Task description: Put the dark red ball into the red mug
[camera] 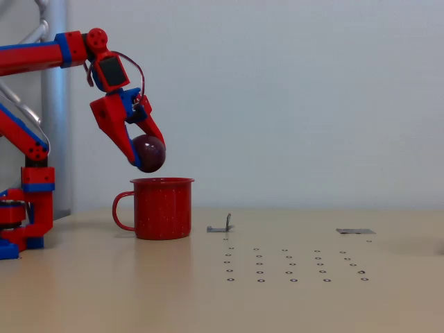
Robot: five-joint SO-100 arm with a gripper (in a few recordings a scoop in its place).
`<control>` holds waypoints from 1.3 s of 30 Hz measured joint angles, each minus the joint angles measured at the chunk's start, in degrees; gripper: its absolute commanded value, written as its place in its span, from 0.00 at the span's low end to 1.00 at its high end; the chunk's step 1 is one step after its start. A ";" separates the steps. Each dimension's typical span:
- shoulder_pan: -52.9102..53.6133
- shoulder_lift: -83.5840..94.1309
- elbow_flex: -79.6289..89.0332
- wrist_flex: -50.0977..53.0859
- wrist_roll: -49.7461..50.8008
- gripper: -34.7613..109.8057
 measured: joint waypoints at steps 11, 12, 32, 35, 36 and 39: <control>2.81 -3.25 10.81 -15.73 -7.21 0.43; 3.25 -3.25 11.95 -16.87 -8.44 0.43; 6.06 -4.13 15.47 -26.98 -14.33 0.44; 6.15 -4.13 13.71 -26.98 -10.99 0.42; 6.15 -4.31 12.04 -26.98 -9.58 0.40; 7.56 -4.39 5.10 -22.94 -3.78 0.29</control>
